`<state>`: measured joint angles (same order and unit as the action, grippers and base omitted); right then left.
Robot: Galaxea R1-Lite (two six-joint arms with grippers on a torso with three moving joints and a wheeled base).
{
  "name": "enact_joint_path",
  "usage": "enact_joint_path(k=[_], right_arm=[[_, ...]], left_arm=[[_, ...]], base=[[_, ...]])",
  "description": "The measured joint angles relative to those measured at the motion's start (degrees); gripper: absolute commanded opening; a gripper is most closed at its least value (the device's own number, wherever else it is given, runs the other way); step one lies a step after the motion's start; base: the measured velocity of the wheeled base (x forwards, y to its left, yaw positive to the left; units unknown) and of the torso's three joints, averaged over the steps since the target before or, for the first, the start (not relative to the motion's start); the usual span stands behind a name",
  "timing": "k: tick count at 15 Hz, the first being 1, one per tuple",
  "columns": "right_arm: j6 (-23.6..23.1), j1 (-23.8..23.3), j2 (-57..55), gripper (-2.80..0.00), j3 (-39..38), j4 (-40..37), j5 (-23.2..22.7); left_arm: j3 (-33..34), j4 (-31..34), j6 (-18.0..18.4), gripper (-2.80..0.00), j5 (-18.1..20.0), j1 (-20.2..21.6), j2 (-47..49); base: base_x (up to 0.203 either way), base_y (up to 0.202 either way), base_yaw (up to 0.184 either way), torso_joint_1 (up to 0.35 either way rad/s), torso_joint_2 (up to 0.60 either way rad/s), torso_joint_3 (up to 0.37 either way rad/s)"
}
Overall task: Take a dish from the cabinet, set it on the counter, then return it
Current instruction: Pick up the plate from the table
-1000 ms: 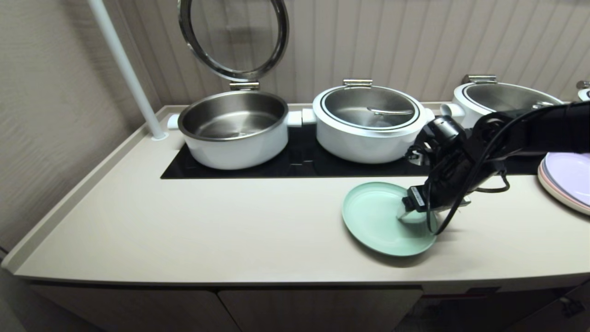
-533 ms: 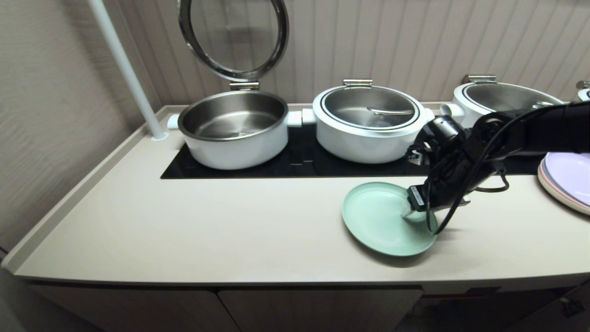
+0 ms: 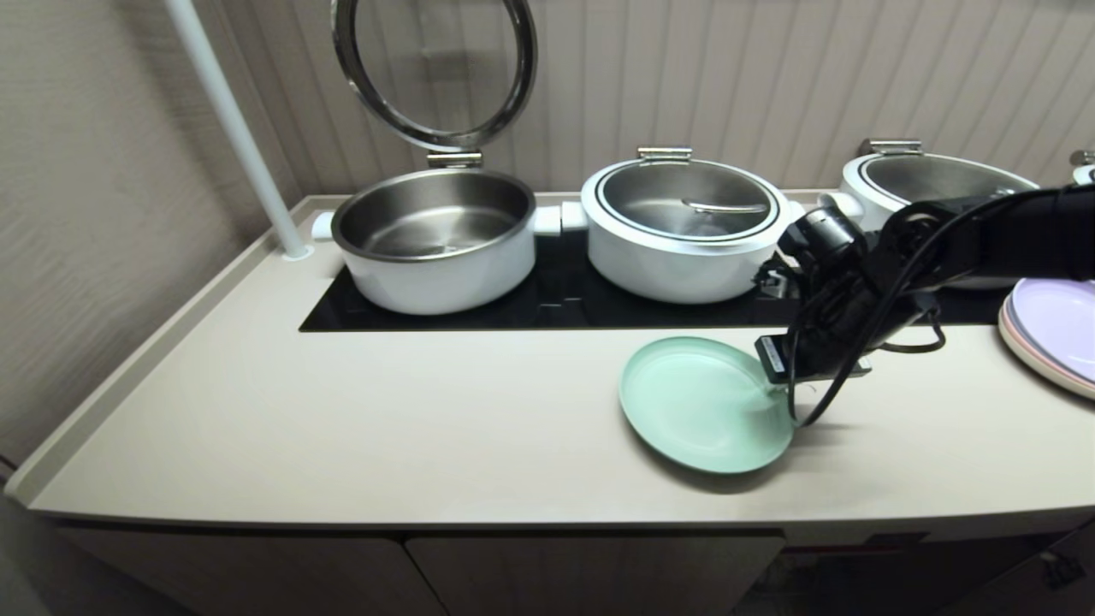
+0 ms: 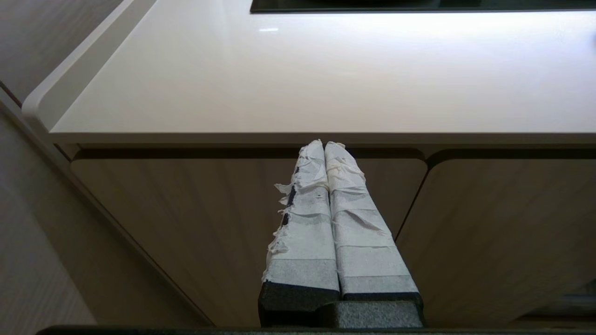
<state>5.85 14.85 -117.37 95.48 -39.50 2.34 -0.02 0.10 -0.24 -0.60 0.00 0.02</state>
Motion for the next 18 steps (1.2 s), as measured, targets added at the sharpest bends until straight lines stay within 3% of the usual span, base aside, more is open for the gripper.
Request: enact_joint_path(k=[9, 18], right_arm=[[2.8, 0.1, 1.3, -2.8, -1.0, -0.6, 0.2], [10.7, 0.0, 7.1, -2.8, -8.5, -0.1, 0.1]], left_arm=[[0.0, 0.0, 0.0, -2.8, 0.0, 0.0, 0.0], [0.0, 0.0, 0.0, -2.8, 0.0, 0.0, 0.0]], base=[[0.0, 0.0, 0.0, 0.0, 0.0, 0.0], [0.0, 0.0, 0.0, 0.0, 0.0, 0.0]])
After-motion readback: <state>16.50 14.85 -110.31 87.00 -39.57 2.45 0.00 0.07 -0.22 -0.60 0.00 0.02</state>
